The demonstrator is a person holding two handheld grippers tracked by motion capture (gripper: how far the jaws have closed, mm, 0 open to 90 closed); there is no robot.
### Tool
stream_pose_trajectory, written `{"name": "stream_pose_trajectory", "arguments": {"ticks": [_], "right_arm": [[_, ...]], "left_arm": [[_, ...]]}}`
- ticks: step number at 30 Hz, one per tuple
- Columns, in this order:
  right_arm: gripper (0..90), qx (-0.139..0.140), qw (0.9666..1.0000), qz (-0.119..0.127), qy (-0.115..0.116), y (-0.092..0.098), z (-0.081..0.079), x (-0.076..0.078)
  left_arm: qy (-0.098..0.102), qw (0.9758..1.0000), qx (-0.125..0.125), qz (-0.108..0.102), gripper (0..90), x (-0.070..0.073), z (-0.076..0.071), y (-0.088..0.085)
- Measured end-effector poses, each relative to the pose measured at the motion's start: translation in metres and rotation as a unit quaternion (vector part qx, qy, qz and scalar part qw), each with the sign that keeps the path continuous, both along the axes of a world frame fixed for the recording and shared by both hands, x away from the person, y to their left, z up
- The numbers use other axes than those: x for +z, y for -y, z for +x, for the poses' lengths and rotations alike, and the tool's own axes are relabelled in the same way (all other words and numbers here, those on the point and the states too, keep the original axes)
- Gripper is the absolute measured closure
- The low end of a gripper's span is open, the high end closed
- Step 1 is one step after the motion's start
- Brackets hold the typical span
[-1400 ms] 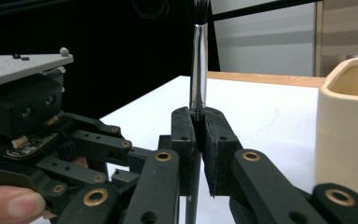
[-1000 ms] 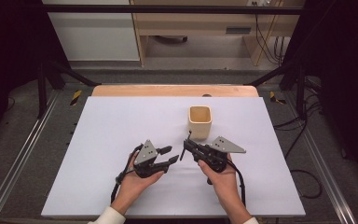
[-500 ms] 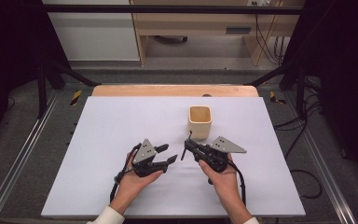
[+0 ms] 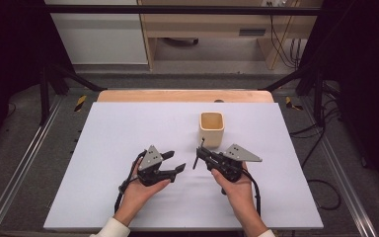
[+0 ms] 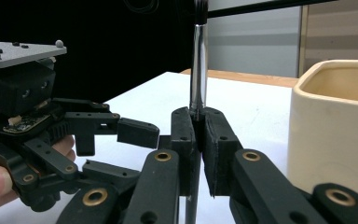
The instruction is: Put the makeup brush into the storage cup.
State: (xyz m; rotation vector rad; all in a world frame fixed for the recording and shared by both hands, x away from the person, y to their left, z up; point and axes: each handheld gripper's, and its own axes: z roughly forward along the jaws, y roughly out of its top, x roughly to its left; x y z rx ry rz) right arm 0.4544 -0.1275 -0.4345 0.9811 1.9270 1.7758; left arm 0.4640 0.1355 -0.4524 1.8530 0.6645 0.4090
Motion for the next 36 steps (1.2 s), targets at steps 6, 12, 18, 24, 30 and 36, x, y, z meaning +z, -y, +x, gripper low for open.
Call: {"name": "stream_pose_trajectory", "arguments": {"ticks": [6,12,18,24,30,36], "right_arm": [[83.6,-0.007,0.9999,-0.007,0.005,0.005,0.000,0.001],[83.7,-0.019,0.9997,-0.011,0.010,0.012,0.000,0.002],[83.7,-0.028,0.9994,-0.013,0.015,0.018,0.000,0.003],[83.6,-0.035,0.9990,-0.019,0.021,0.024,-0.001,0.004],[83.6,-0.044,0.9987,-0.016,0.018,0.029,-0.001,0.005],[83.6,-0.050,0.9984,-0.015,0.020,0.034,-0.002,0.006]], "left_arm": [[0.002,0.9998,0.020,0.002,30.1,0.004,0.003,-0.011],[0.011,0.9995,0.030,-0.004,26.2,0.008,0.003,-0.025],[0.025,0.9990,0.035,-0.008,22.6,0.011,0.002,-0.036],[0.033,0.9987,0.037,-0.015,19.7,0.011,0.000,-0.048],[0.041,0.9982,0.033,-0.029,15.9,0.011,-0.001,-0.057],[0.050,0.9975,0.029,-0.040,13.4,0.011,-0.003,-0.068]]}}
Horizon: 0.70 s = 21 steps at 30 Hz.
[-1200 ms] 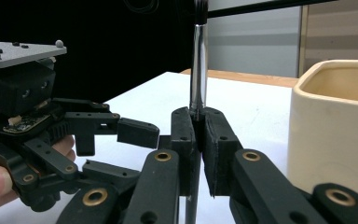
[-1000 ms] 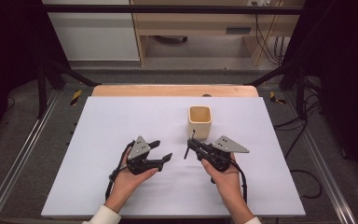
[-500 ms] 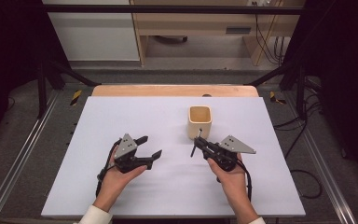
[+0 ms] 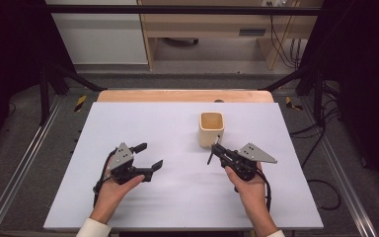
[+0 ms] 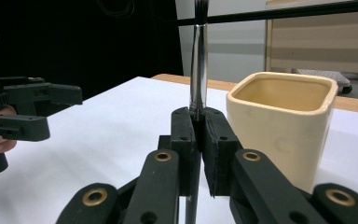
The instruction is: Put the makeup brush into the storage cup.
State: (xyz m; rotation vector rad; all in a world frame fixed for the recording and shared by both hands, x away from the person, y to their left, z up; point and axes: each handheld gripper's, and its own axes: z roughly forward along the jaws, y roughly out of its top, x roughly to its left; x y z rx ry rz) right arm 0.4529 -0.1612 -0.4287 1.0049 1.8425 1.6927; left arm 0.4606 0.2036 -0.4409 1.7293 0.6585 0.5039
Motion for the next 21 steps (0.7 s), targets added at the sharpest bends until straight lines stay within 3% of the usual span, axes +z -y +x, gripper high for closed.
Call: {"name": "stream_pose_trajectory", "arguments": {"ticks": [9,21], "right_arm": [[83.6,-0.004,1.0000,-0.004,0.007,0.005,0.001,0.000],[83.6,-0.016,0.9999,0.001,0.003,0.013,0.000,0.001]], "left_arm": [[0.008,0.9998,0.018,-0.005,8.9,-0.002,-0.005,-0.015],[0.029,0.9972,0.069,0.003,3.0,-0.006,-0.016,-0.030]]}}
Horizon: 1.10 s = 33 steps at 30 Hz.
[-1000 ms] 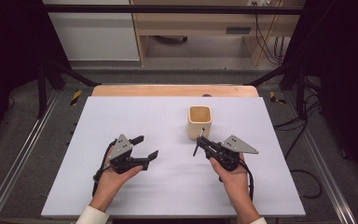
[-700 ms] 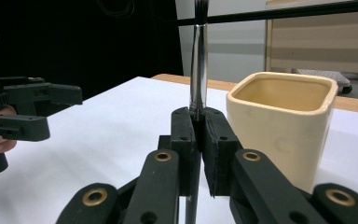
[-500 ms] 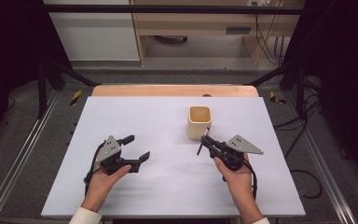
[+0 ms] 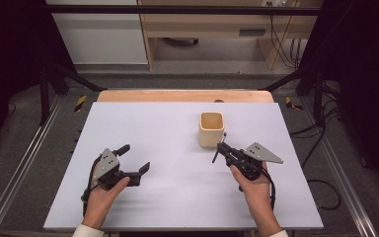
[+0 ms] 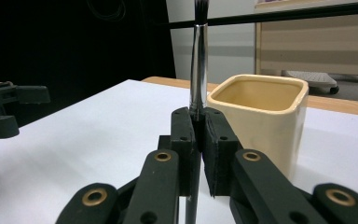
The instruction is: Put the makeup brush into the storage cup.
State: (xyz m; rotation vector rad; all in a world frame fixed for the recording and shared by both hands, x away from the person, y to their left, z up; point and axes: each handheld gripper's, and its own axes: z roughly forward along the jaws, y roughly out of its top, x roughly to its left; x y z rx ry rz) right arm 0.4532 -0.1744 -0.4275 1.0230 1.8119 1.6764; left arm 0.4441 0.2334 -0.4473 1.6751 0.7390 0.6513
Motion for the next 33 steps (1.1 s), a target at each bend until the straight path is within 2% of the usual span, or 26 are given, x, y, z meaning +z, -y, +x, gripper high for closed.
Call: {"name": "stream_pose_trajectory", "arguments": {"ticks": [3,8,9,10,18,20,23,25,33], "right_arm": [[83.6,-0.003,1.0000,0.001,-0.001,0.001,0.000,0.000],[83.5,-0.006,1.0000,0.001,-0.003,0.003,0.000,0.000],[83.6,-0.004,1.0000,-0.006,0.007,0.005,0.001,-0.001],[83.6,-0.007,1.0000,0.001,0.000,0.004,0.000,0.000],[83.6,-0.013,0.9999,0.004,-0.006,0.008,0.000,0.001],[83.6,-0.014,0.9999,0.004,-0.001,0.009,0.001,0.000],[83.6,-0.015,0.9999,0.003,-0.001,0.010,0.001,0.000],[83.6,-0.014,0.9999,0.001,0.000,0.011,0.001,0.001],[83.6,-0.020,0.9998,0.007,0.001,0.013,0.001,0.002]], "left_arm": [[0.003,0.9999,0.010,-0.002,2.5,-0.001,-0.001,-0.004],[0.008,0.9999,0.012,0.000,2.1,-0.001,-0.004,-0.008],[0.011,0.9999,0.013,0.000,2.1,-0.001,-0.005,-0.008],[0.013,0.9998,0.013,-0.001,2.1,-0.001,-0.005,-0.009],[0.017,0.9998,-0.002,0.002,1.9,-0.004,-0.008,-0.017],[0.019,0.9998,-0.003,0.002,1.8,-0.004,-0.010,-0.020],[0.020,0.9998,-0.004,-0.001,1.8,-0.004,-0.011,-0.023],[0.023,0.9996,-0.008,-0.014,1.8,-0.004,-0.012,-0.028],[0.026,0.9994,-0.007,-0.020,1.8,-0.006,-0.013,-0.039]]}}
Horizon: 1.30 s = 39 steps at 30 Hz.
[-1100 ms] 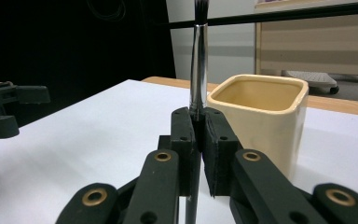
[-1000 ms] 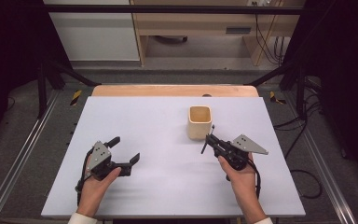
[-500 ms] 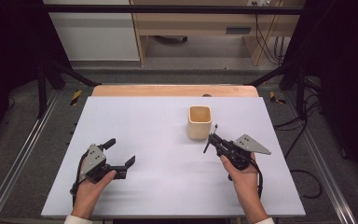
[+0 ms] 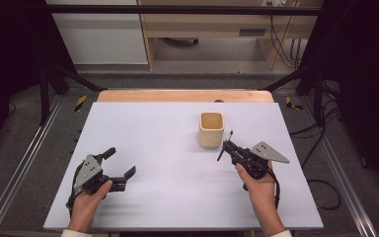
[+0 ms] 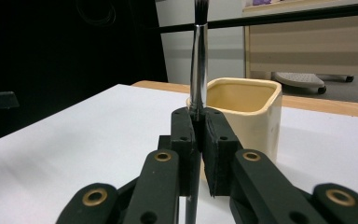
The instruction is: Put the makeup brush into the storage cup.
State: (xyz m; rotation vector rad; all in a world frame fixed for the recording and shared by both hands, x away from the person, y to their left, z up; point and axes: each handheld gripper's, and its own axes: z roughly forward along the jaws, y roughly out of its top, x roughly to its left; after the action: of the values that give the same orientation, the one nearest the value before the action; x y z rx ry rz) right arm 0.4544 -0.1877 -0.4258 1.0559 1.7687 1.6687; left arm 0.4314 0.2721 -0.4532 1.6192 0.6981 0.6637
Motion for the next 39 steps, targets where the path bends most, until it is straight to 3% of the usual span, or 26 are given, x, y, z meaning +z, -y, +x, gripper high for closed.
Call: {"name": "stream_pose_trajectory", "arguments": {"ticks": [11,24,33,39], "right_arm": [[83.6,-0.010,0.9999,-0.004,-0.002,0.003,0.002,0.001],[83.5,-0.018,0.9976,-0.067,0.009,0.007,0.019,0.018],[83.6,-0.021,0.9966,-0.078,0.014,0.010,0.025,0.030],[83.5,-0.022,0.9961,-0.083,0.018,0.010,0.029,0.037]], "left_arm": [[-0.001,0.9999,-0.016,-0.003,1.6,-0.004,-0.002,-0.006],[0.001,0.9998,-0.021,-0.004,1.5,-0.004,-0.003,-0.005],[0.007,0.9997,-0.012,-0.018,1.5,0.000,-0.004,-0.011],[0.004,0.9998,-0.015,-0.015,1.6,-0.001,-0.004,-0.011]]}}
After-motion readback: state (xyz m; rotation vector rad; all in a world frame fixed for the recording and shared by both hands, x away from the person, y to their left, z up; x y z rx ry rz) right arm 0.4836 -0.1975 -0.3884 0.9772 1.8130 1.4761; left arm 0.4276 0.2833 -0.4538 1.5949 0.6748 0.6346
